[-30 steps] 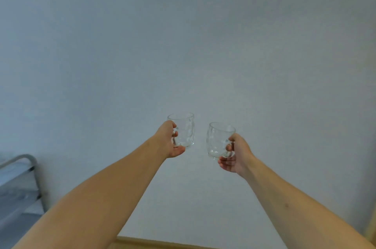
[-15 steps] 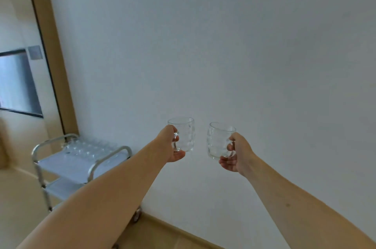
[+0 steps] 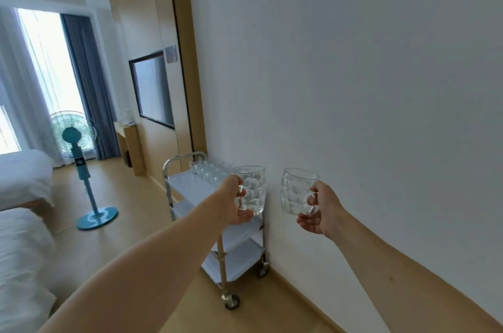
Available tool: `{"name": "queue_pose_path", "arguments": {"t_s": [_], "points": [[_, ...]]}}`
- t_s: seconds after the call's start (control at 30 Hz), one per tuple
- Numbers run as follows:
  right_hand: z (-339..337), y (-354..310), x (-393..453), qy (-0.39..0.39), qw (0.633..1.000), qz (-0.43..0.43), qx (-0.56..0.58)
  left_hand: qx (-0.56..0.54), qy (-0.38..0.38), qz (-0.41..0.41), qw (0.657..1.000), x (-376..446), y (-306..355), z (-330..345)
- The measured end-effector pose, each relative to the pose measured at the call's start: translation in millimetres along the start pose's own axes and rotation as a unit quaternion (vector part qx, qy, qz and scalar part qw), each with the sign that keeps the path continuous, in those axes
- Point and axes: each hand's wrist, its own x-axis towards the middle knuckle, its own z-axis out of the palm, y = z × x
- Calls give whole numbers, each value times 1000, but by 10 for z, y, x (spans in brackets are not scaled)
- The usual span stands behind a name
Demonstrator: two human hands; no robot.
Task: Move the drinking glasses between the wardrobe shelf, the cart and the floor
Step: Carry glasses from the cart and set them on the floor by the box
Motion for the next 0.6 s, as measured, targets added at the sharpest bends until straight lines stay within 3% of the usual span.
{"name": "queue_pose_path", "arguments": {"t_s": [0.37, 0.6], "points": [[1255, -432, 1254, -116, 989, 6, -93, -70, 132, -3, 989, 1131, 613, -634], [1826, -286, 1942, -177, 971, 45, -155, -113, 203, -22, 972, 1586, 602, -873]]}}
